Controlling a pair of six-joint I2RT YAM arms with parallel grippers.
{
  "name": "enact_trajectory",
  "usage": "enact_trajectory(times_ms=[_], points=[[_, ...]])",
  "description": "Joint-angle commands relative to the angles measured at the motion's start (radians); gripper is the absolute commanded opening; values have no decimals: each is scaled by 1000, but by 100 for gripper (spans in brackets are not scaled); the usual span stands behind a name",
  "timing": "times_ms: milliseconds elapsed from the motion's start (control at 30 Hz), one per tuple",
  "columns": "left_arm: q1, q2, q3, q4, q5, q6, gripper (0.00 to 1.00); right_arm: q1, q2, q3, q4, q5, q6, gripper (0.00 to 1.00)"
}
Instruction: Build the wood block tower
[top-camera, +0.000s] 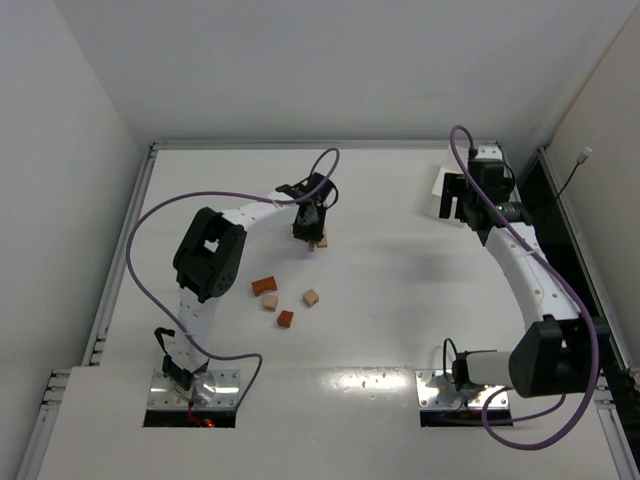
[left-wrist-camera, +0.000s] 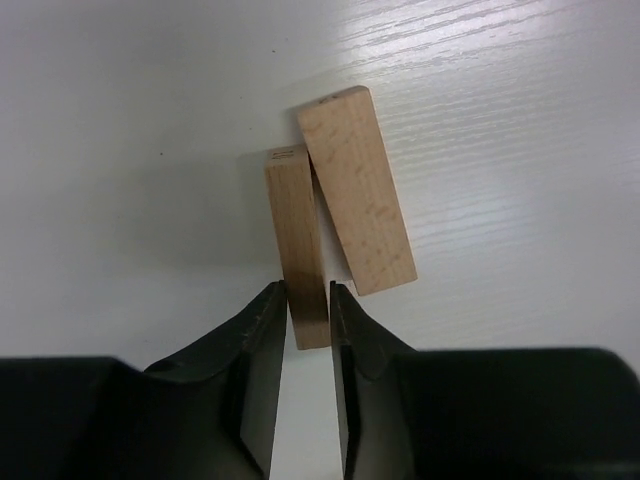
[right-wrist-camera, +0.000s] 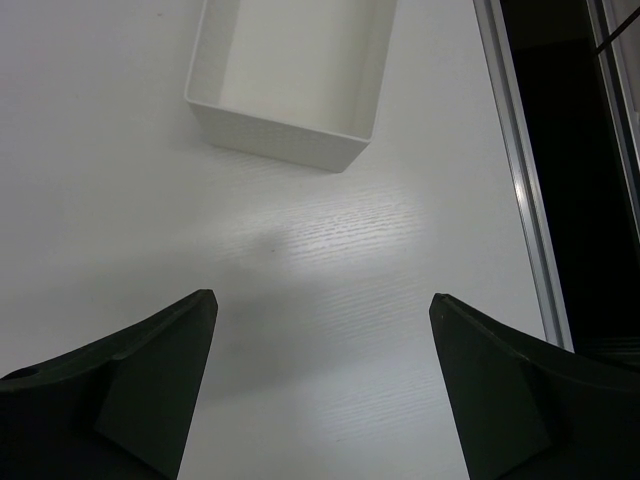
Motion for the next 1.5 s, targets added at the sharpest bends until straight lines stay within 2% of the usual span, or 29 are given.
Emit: enact_trajectory(times_ms=[0,33,67,100,400,467,500,633,833,1000,1200,1300,1333,1433,1467], points=[[4,4,17,2,20,-6,20,-5,1,32,12,-24,17,84],[13,-5,5,2,58,-15,9,-5,1,32,12,-24,17,84],[14,-5,-5,18,78,-15,2,-5,1,22,12,-37,27,84],[29,-30,-14,28,92,-15,0,-5,1,22,12,-46,27,84],[112,-145,-123,137,262,-47,0,4,1,12,12,-77,27,84],[138,-145,-138,179,328,-38,0,4,10,12,12,-107,27,83],[151,-156,-158,204,423,-38,0,4,11,3,12,-122,27,83],[214,-118,-180,278,589,-27,0,4,20,3,12,-202,18,82],[273,-42,-180,298,637,-40,0,4,38,22,2,-368,7,82],[308,40,-144,288,703,-20,13,13,58,13,-21,-543,7,82],[328,82,-144,298,726,-20,13,22,89,12,-21,-641,16,82],[337,82,-144,278,717,-20,21,31,98,23,-21,-650,16,82],[337,82,-153,278,707,-20,28,31,98,23,-21,-665,16,82],[356,82,-163,269,697,2,41,31,107,23,-21,-707,25,85],[365,82,-163,256,671,2,41,41,118,23,-21,-719,25,85]])
